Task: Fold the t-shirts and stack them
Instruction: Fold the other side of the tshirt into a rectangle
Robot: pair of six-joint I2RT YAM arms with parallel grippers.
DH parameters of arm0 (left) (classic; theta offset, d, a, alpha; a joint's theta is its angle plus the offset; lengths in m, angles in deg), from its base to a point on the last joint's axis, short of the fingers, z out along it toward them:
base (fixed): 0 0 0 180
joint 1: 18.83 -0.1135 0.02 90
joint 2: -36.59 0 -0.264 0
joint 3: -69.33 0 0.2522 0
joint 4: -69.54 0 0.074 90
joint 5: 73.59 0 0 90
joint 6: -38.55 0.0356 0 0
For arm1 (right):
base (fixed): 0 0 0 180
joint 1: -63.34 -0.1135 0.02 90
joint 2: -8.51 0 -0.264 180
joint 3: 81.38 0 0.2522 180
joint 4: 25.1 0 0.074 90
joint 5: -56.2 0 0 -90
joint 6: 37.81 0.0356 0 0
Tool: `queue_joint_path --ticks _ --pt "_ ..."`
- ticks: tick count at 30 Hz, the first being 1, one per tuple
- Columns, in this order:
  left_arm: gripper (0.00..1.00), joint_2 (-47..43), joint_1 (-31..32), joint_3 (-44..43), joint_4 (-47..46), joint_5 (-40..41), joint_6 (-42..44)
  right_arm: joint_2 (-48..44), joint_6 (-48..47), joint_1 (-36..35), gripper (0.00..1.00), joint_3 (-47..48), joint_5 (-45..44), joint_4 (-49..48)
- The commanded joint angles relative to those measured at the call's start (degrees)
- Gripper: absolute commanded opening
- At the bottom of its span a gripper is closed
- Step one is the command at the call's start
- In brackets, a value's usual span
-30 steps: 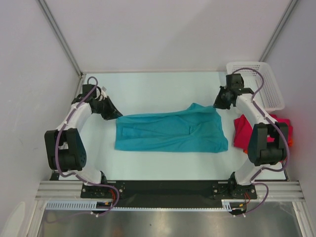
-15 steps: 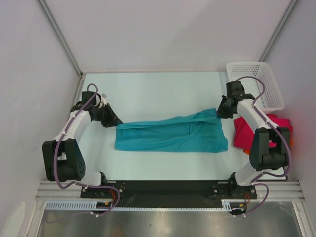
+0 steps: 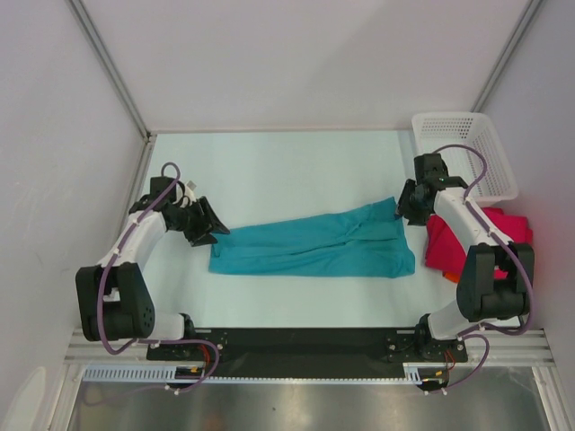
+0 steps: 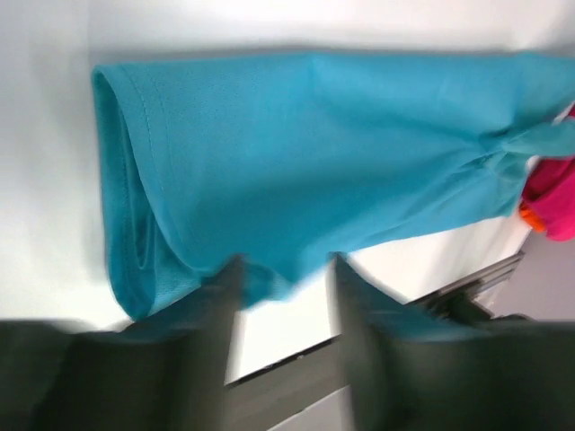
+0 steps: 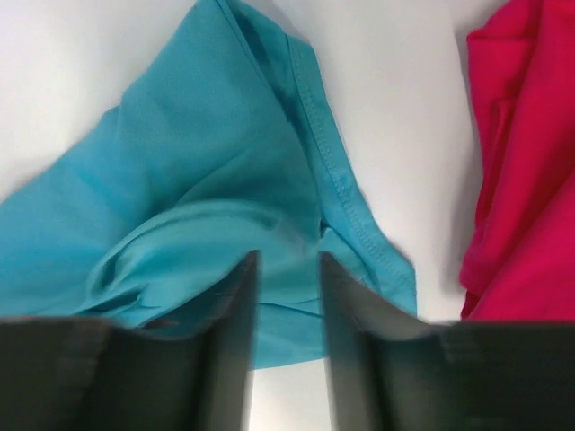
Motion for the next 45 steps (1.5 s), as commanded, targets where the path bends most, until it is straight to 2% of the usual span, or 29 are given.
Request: queue_joint_path --ticks 1,3,15,25,33,45 --pt "0.61 -2.01 0.16 0.0 0.13 0.09 1.6 -1.99 -0.57 -0.18 0.52 0.2 -1.25 1.12" --pt "0.66 -1.92 0.16 -0.35 0.13 0.09 1.52 -2.25 -0.48 -0.62 0.56 0.55 -1.34 1.39" --pt "0.67 1.5 0.25 -2.37 -2.86 -2.1 -1.12 4.68 -0.4 -2.46 0.57 8.28 -0.29 1.39" --pt "0.67 6.96 1.39 -1.41 -6.46 -3.69 -1.65 15.32 1.19 -9.31 0.57 16.99 1.47 0.77" --pt "0.67 7.48 1.48 -0.62 -6.9 -3.69 -0.86 15.24 3.65 -16.96 0.57 13.92 0.68 -0.89" --pt "0.67 8.19 1.48 0.09 -7.69 -4.04 -0.24 12.69 4.18 -17.76 0.56 9.69 -3.36 -0.55"
